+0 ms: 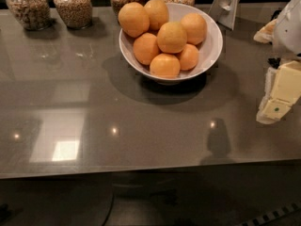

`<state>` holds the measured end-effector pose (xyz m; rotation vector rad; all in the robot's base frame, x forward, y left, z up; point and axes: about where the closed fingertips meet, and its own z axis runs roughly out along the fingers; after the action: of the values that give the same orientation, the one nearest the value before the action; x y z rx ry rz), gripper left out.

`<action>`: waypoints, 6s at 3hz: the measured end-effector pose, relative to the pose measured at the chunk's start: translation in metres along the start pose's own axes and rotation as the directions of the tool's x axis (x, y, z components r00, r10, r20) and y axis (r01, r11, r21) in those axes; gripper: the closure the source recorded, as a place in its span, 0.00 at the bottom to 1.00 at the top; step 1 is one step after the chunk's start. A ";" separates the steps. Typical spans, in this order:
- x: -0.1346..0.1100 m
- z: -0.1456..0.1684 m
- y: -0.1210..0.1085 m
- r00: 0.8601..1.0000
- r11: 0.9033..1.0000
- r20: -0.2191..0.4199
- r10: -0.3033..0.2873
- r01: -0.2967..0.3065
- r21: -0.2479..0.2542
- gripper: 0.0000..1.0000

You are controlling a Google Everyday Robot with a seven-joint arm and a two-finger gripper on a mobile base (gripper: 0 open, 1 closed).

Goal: Pick orange from white bowl

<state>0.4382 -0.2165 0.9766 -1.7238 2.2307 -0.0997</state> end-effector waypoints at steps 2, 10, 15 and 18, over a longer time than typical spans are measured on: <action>-0.019 -0.005 -0.014 0.991 0.999 0.132 -0.023 0.017 0.042 0.00; -0.152 0.031 -0.165 0.734 0.770 0.274 -0.622 0.509 0.385 0.42; -0.172 0.113 -0.184 0.691 0.734 0.250 -0.679 0.648 0.203 0.31; -0.158 0.107 -0.176 0.739 0.817 0.356 -0.572 0.548 0.176 0.96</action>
Offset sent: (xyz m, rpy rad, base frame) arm 0.0505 0.0427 0.0476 0.3829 -0.2510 0.1512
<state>0.6685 -0.0985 0.9521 -2.1077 1.3531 0.0458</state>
